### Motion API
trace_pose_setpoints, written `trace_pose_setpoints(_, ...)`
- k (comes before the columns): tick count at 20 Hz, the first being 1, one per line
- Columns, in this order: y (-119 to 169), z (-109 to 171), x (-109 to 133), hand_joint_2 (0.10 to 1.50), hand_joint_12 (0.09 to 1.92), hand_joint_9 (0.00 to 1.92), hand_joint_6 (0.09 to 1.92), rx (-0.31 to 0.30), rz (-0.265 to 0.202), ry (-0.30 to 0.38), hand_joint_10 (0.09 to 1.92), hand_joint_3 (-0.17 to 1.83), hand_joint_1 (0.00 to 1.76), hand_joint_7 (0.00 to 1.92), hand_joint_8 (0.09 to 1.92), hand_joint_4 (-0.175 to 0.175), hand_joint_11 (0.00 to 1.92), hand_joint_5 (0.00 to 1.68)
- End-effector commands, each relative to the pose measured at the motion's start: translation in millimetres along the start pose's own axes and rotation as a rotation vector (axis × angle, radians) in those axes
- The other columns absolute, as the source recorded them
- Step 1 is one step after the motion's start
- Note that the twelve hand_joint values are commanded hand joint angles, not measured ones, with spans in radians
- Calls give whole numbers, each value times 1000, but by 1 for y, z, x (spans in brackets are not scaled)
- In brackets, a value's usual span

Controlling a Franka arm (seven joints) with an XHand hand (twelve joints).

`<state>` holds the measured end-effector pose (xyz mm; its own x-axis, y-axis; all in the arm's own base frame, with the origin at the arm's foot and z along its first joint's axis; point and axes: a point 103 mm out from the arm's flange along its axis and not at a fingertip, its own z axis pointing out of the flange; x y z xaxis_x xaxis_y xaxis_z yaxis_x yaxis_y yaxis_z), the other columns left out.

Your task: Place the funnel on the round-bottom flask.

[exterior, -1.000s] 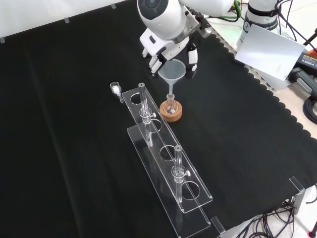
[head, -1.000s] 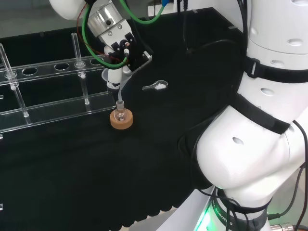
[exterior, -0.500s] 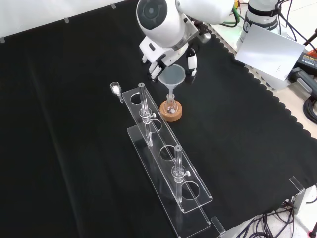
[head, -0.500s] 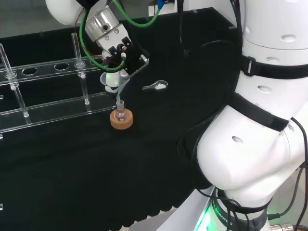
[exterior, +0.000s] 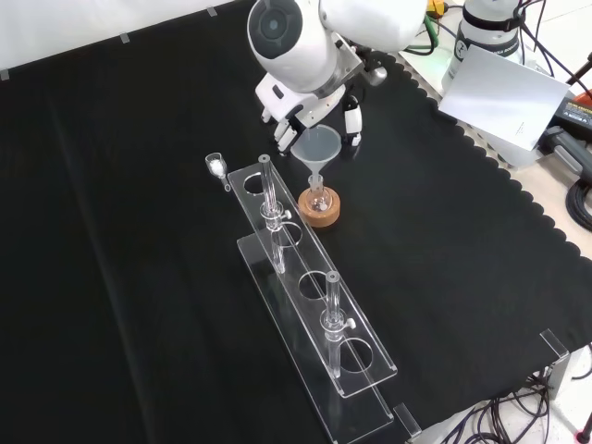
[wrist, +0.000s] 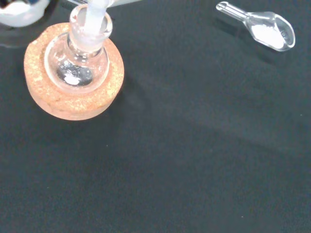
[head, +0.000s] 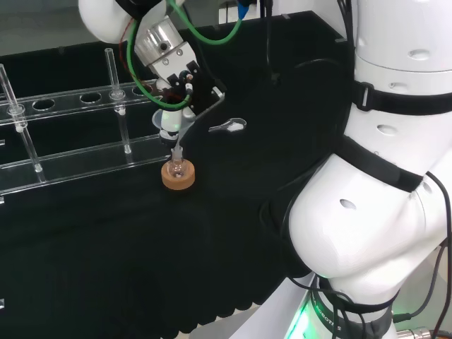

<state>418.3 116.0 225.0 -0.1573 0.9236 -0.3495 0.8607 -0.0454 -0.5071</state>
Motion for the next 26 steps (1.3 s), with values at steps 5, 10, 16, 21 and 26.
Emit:
trace_pose_setpoints(5,4,8,-2,632,1279,1234,873,10,-11,33,636,588,846,979,917,-44,652,833)
trace_pose_setpoints(10,7,11,2,632,1278,1234,873,17,-15,33,636,588,846,979,917,-45,653,834)
trace_pose_setpoints(16,7,11,7,633,1277,1234,873,17,-22,24,636,588,845,979,916,-45,654,833)
trace_pose_setpoints(21,7,13,9,633,1277,1234,874,27,-21,16,636,589,844,978,916,-45,654,833)
trace_pose_setpoints(26,7,14,9,632,1276,1227,874,25,-21,17,635,588,844,967,914,-46,652,828)
